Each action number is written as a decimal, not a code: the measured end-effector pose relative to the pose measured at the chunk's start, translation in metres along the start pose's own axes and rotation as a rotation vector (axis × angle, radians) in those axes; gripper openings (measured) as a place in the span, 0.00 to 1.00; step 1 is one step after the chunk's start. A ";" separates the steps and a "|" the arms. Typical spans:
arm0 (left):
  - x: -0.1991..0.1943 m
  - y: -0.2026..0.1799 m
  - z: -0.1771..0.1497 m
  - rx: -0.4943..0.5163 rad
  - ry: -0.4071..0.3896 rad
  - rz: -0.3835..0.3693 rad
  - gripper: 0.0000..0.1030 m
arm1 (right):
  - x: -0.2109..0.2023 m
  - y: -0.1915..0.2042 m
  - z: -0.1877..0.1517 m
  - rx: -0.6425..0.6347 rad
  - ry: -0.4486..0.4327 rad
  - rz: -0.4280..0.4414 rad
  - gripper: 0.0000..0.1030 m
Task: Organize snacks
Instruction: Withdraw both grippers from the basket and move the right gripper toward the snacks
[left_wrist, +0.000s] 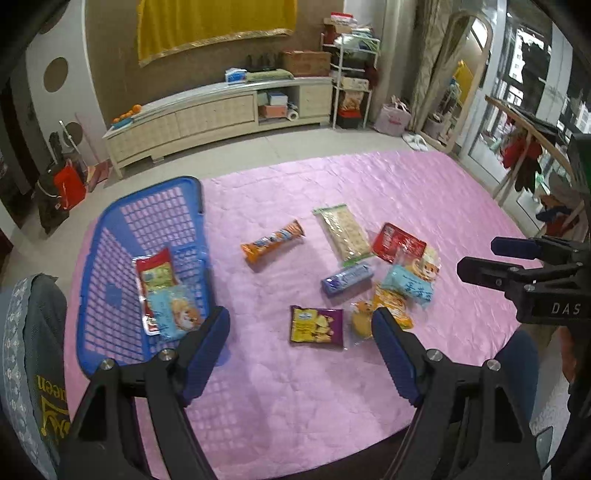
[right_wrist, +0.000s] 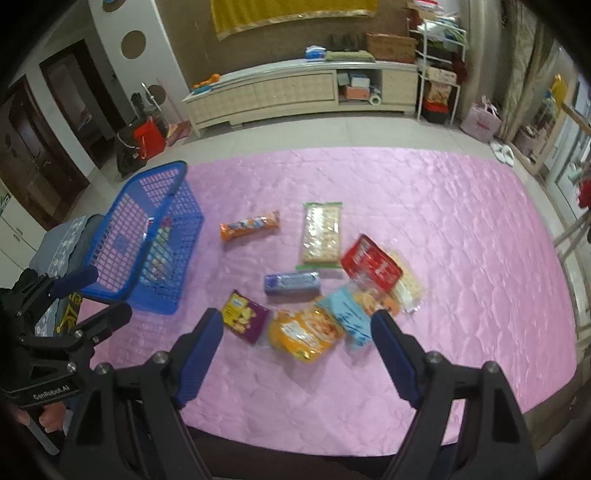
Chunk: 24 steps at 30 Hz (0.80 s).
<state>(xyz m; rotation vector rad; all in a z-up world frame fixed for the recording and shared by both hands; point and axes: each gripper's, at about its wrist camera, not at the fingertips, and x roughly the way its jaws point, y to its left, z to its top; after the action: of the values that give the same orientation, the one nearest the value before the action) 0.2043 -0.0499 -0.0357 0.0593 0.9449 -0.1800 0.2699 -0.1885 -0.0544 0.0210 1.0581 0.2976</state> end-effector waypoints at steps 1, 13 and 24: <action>0.004 -0.005 0.000 0.009 0.007 -0.002 0.75 | 0.001 -0.005 -0.003 0.005 0.001 -0.005 0.83; 0.045 -0.046 -0.007 0.044 0.056 -0.030 0.75 | 0.025 -0.050 -0.021 -0.012 0.023 0.004 0.83; 0.077 -0.059 -0.022 0.056 0.084 -0.037 0.75 | 0.066 -0.067 -0.034 -0.104 0.046 0.049 0.83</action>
<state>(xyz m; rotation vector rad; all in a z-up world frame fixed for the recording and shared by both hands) 0.2203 -0.1151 -0.1094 0.1015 1.0247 -0.2398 0.2865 -0.2400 -0.1382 -0.0539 1.0875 0.3988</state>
